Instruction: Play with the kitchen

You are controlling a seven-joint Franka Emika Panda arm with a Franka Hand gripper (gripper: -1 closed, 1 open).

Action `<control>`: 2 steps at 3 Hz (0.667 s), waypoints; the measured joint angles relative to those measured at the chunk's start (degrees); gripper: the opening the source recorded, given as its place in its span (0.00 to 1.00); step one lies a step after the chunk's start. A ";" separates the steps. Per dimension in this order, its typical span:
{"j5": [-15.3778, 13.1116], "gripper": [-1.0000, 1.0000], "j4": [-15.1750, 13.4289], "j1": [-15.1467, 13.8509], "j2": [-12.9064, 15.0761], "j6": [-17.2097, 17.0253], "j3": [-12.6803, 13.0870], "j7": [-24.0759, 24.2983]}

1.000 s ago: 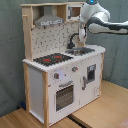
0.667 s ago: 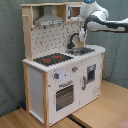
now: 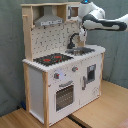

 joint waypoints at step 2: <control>0.03 1.00 0.27 -7.73 2.47 0.23 4.06 -7.62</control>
